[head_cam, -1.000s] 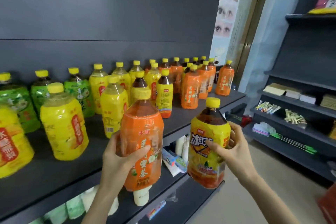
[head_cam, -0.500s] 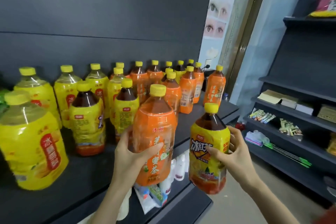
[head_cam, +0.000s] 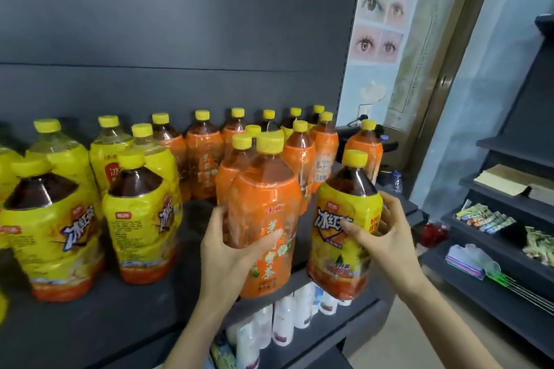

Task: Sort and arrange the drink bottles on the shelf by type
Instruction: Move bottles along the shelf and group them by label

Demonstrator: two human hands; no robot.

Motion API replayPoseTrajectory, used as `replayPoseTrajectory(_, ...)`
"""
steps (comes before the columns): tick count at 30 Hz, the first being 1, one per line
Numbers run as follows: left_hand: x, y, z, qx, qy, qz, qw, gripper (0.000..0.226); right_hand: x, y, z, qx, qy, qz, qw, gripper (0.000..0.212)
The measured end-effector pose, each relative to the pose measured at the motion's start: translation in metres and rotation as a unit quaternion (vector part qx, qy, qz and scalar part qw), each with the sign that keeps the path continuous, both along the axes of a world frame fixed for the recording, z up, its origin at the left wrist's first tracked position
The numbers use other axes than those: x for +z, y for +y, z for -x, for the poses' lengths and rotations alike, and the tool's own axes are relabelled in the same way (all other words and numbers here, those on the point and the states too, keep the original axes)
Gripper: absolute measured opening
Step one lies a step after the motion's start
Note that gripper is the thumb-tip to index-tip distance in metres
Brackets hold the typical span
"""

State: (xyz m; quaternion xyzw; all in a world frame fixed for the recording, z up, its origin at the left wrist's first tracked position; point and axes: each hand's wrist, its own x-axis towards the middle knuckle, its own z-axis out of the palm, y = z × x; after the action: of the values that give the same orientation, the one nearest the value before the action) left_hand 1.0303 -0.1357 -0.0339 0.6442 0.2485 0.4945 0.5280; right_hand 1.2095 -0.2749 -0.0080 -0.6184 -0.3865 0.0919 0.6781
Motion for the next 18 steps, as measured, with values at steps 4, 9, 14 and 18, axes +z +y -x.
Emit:
replayPoseTrajectory(4, -0.004, -0.011, -0.039, 0.103, 0.016, -0.033, 0.994, 0.084, 0.002, 0.015, -0.052, 0.043, -0.018, -0.010, 0.999, 0.064)
replayPoseTrajectory(9, -0.011, -0.025, -0.077, 0.206, 0.022, -0.032, 0.978, 0.092, -0.007, 0.041, -0.094, 0.063, -0.034, 0.004, 0.997, 0.077)
replayPoseTrajectory(14, -0.024, -0.031, -0.099, 0.286, 0.038, -0.017, 0.957, 0.090, -0.026, 0.061, -0.106, 0.089, -0.054, 0.010, 0.995, 0.074)
replayPoseTrajectory(18, -0.029, -0.026, -0.103, 0.335, 0.050, 0.012, 0.941, 0.092, -0.025, 0.074, -0.113, 0.131, -0.071, 0.021, 0.989, 0.082)
